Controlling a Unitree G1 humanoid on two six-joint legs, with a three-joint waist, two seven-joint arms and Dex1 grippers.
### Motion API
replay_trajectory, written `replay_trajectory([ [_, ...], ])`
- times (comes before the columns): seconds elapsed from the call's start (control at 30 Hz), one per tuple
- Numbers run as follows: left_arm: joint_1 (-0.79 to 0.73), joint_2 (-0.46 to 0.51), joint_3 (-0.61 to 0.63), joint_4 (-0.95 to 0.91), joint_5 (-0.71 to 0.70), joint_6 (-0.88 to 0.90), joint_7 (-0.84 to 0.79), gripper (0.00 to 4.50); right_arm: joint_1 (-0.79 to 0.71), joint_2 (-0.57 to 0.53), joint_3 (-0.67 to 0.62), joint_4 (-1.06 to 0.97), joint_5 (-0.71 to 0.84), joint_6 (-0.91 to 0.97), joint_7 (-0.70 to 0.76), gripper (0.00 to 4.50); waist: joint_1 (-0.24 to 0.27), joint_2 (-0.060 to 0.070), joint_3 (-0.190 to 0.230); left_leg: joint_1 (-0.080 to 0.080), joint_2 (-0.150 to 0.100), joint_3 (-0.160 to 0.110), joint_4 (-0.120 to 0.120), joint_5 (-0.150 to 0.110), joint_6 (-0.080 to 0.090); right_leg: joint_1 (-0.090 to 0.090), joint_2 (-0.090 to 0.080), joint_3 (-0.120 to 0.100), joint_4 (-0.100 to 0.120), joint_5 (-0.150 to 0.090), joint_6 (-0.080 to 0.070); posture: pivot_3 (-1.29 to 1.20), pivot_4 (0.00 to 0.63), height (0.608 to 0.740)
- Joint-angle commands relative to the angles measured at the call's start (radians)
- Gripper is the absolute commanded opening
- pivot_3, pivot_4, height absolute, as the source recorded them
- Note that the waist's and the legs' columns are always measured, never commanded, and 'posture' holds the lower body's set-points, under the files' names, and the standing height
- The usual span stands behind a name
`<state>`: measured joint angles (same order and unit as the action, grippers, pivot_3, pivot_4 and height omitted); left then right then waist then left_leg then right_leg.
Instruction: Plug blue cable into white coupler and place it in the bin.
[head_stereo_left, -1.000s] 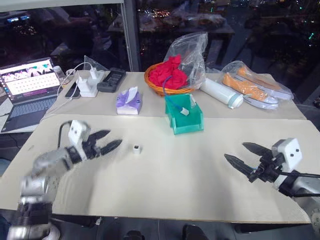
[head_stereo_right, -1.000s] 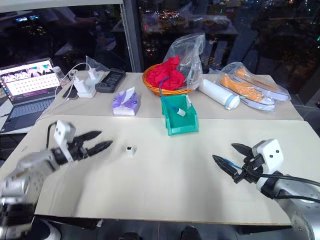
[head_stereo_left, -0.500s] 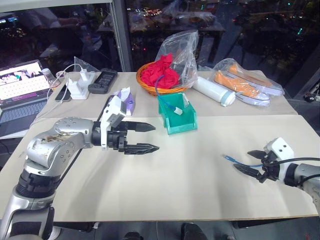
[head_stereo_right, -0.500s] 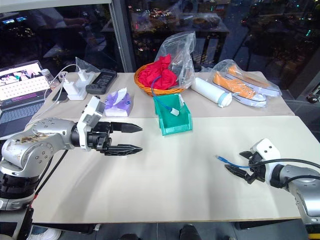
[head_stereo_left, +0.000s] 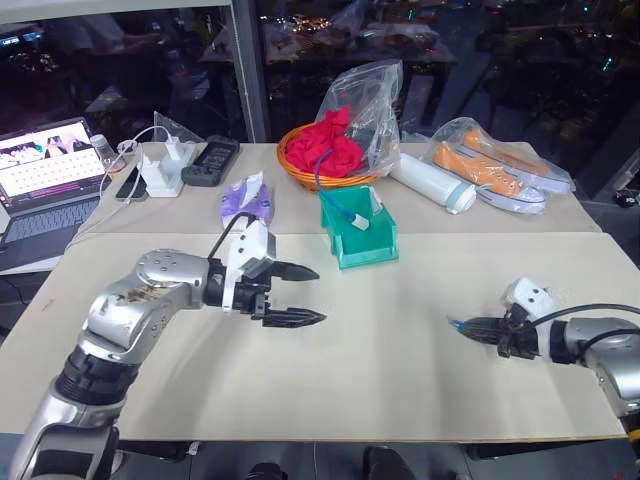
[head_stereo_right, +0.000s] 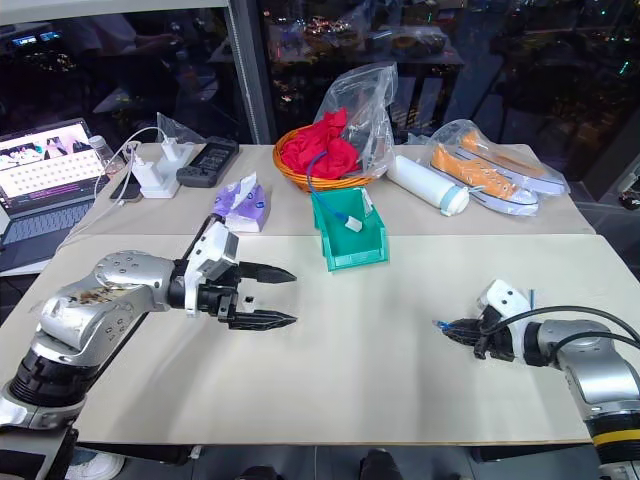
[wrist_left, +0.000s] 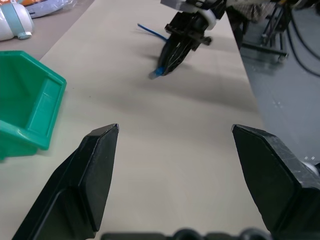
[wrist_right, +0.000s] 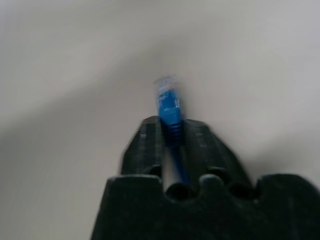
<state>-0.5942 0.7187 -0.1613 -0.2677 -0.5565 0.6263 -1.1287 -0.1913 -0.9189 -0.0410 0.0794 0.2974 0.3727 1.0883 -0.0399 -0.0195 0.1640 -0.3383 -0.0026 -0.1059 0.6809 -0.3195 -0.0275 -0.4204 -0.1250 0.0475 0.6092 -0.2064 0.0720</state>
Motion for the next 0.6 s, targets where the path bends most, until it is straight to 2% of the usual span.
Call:
replay_trajectory([
  [0.03,-0.049,-0.044,-0.071,0.026,0.088,-0.072,0.003,3.89,-0.015,0.005,0.054,-0.156,-0.004,-0.044,0.048,0.07,0.000,0.000,0.000,0.000,0.000,0.000,0.000,0.000,0.000,0.000,0.000,0.000,0.000,0.000,0.000,0.00,0.150,0.740],
  [0.23,-0.087,-0.154,-0.258,0.163,0.291,-0.208,0.004,3.89,-0.057,0.027,0.236,-0.358,-0.082,-0.058,0.094,0.05,0.000,0.000,0.000,0.000,0.000,0.000,0.001,0.000,-0.001,0.000,0.000,0.000,0.000,0.000,0.000,0.00,0.150,0.740],
  [0.4,-0.096,-0.211,-0.352,0.206,0.395,-0.261,-0.007,3.89,-0.140,0.095,0.329,-0.353,-0.151,-0.087,0.075,0.05,0.002,0.000,0.000,-0.002,0.000,0.000,0.002,0.000,-0.001,-0.001,0.000,0.000,0.000,0.000,0.000,0.00,0.150,0.740],
  [0.47,-0.085,-0.218,-0.383,0.200,0.426,-0.264,-0.017,3.89,-0.168,0.124,0.348,-0.336,-0.154,-0.064,0.074,1.07,0.001,0.000,0.000,-0.002,0.000,0.000,0.002,0.000,-0.001,-0.001,0.000,0.000,0.000,0.000,0.000,0.00,0.150,0.740],
  [0.53,-0.073,-0.223,-0.404,0.195,0.450,-0.262,-0.020,3.89,-0.182,0.136,0.351,-0.325,-0.154,-0.044,0.078,1.55,0.002,0.000,0.000,-0.002,0.000,0.000,0.002,0.000,-0.001,-0.001,0.000,0.000,0.000,0.000,0.000,0.00,0.150,0.740],
  [0.6,-0.062,-0.232,-0.410,0.186,0.456,-0.236,-0.013,3.89,-0.189,0.141,0.330,-0.321,-0.142,-0.025,0.071,2.33,0.004,0.000,0.000,-0.002,0.000,0.000,0.003,0.000,-0.001,-0.001,0.000,0.000,0.000,0.000,0.000,0.00,0.150,0.740],
])
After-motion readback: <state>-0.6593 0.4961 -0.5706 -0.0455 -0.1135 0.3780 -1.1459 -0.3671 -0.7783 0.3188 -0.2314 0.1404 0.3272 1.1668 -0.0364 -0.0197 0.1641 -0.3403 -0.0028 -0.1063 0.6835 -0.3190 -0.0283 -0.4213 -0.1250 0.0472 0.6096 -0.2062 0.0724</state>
